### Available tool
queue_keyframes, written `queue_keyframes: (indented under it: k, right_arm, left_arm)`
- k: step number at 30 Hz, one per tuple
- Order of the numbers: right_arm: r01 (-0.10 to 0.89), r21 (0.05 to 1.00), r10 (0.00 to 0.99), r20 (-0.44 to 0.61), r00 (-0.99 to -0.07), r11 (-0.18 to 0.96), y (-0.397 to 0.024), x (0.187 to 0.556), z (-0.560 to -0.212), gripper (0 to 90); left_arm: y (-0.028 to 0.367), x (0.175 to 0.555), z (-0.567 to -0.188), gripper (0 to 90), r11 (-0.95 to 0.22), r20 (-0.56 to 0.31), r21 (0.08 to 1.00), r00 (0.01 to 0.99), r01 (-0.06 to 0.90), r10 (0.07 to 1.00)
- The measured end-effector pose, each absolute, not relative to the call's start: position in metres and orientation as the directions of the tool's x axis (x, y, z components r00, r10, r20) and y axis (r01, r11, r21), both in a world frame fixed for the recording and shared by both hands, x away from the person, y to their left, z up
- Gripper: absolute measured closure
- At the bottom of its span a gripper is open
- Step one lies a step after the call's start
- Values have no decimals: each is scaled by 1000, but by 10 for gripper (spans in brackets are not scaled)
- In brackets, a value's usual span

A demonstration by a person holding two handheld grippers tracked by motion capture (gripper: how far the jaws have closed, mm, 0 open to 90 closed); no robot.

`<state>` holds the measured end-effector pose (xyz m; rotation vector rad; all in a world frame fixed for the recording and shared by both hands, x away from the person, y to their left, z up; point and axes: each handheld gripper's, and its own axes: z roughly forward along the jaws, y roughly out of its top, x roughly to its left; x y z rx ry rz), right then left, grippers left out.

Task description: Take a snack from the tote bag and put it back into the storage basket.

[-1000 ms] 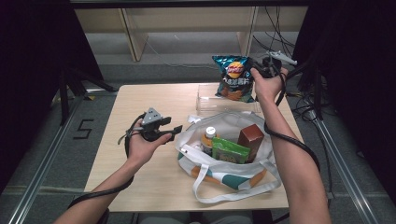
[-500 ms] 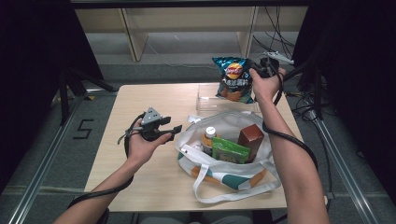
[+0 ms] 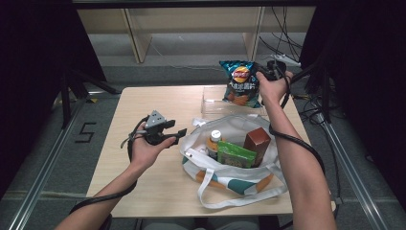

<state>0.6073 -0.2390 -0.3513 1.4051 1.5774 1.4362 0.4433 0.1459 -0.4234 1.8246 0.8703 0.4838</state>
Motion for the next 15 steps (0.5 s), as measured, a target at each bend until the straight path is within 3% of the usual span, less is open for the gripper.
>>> queue_keyframes:
  k: [15]
  right_arm:
    - [330, 934, 935, 235, -265, -141, -243, 612, -358, 900]
  left_arm:
    - [145, 443, -425, 387, -227, -66, 909, 657, 350, 751]
